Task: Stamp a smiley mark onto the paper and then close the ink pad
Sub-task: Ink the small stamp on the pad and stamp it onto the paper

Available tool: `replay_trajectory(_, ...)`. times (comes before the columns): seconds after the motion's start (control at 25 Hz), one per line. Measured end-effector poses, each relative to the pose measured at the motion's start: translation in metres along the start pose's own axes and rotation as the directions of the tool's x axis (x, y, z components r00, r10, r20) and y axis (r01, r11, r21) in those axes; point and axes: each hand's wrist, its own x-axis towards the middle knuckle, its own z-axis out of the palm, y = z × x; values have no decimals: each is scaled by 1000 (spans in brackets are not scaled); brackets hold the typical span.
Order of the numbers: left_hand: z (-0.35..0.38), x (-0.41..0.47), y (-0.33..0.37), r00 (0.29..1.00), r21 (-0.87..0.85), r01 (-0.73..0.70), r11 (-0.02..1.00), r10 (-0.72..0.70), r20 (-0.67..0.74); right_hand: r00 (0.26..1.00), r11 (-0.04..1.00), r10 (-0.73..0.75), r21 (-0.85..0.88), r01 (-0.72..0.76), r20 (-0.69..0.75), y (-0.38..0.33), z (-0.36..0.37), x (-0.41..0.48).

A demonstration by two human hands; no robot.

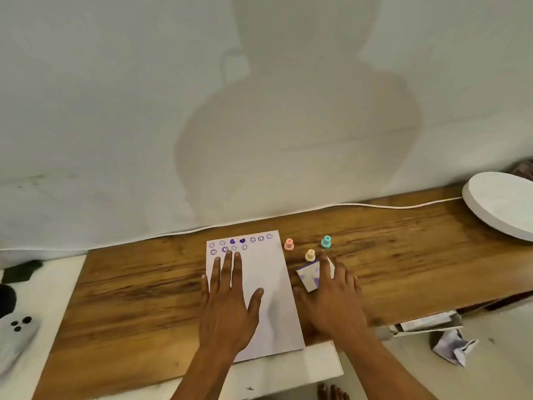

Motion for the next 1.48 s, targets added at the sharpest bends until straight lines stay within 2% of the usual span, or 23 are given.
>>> replay_trajectory(0.12,11,9,-4,998,69,-13,997,9,63,999,999,50,-3,-50,19,0,9,17)
replay_trajectory(0.24,16,9,-4,997,36,-3,999,1,72,996,997,72,-15,-71,58,-3,16,23)
replay_trajectory(0.4,15,8,-1,996,-1,14,1000,-14,88,996,996,83,-19,-83,28,-1,20,24)
replay_trajectory(0.64,11,8,8,996,-8,23,1000,-23,85,988,984,127,111,-136,85,8,16,28)
replay_trajectory(0.84,15,11,7,996,-10,36,999,-35,85,973,933,226,281,-227,36,16,-2,36)
replay_trajectory(0.96,17,12,3,994,-37,61,997,-58,89,959,931,279,257,-260,-40,40,-16,42)
replay_trajectory(1.08,17,14,2,993,-62,72,996,-66,93,943,922,334,213,-324,-10,57,-20,43)
replay_trajectory(1.28,20,16,6,994,-35,66,997,-63,90,936,927,352,140,-349,6,64,-15,40)
replay_trajectory(1.36,21,16,9,993,-38,65,997,-60,104,952,950,298,116,-290,-65,59,-15,42)
replay_trajectory(1.48,22,18,13,991,-61,77,995,-70,115,994,990,41,136,-27,-98,35,-8,52)
